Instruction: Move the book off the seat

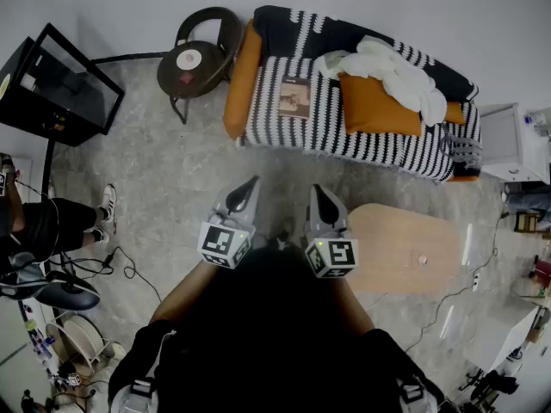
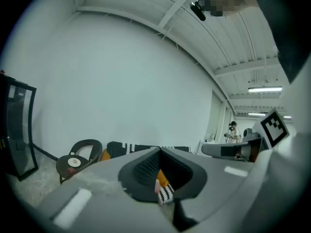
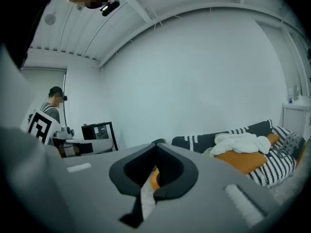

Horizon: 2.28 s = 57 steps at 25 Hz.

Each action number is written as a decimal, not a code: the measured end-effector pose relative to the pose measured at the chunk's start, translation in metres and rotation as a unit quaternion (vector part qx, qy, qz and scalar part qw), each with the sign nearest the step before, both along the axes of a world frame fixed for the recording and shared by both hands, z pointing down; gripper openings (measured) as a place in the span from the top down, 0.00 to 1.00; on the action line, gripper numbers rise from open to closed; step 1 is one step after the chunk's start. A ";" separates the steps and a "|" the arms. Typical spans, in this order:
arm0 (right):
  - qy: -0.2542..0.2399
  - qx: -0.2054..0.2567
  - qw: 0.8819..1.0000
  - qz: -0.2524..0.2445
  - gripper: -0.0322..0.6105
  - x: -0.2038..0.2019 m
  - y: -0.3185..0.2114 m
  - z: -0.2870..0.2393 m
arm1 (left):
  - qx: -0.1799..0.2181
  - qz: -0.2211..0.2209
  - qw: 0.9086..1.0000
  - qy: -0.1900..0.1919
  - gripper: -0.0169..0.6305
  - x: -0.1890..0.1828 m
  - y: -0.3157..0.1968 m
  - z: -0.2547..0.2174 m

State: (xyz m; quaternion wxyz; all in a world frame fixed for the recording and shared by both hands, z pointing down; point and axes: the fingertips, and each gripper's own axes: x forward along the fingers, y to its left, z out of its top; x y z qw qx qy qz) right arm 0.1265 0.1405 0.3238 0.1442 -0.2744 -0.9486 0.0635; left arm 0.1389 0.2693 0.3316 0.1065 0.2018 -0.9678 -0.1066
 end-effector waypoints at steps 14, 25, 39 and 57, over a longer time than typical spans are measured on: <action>0.003 -0.002 1.000 0.004 0.94 -0.011 -0.011 -0.001 | -0.002 0.003 1.000 0.009 0.96 -0.010 -0.015 0.004; 0.009 -0.014 1.000 -0.002 0.94 -0.020 -0.050 0.001 | -0.003 -0.021 1.000 0.015 0.96 -0.019 -0.049 0.006; 0.013 -0.037 0.999 -0.020 0.94 -0.043 -0.087 0.008 | -0.023 -0.048 0.998 0.028 0.96 -0.020 -0.082 0.012; 0.025 -0.014 1.000 0.009 0.94 -0.175 -0.025 0.012 | -0.007 -0.014 1.000 0.025 0.96 -0.171 -0.027 0.017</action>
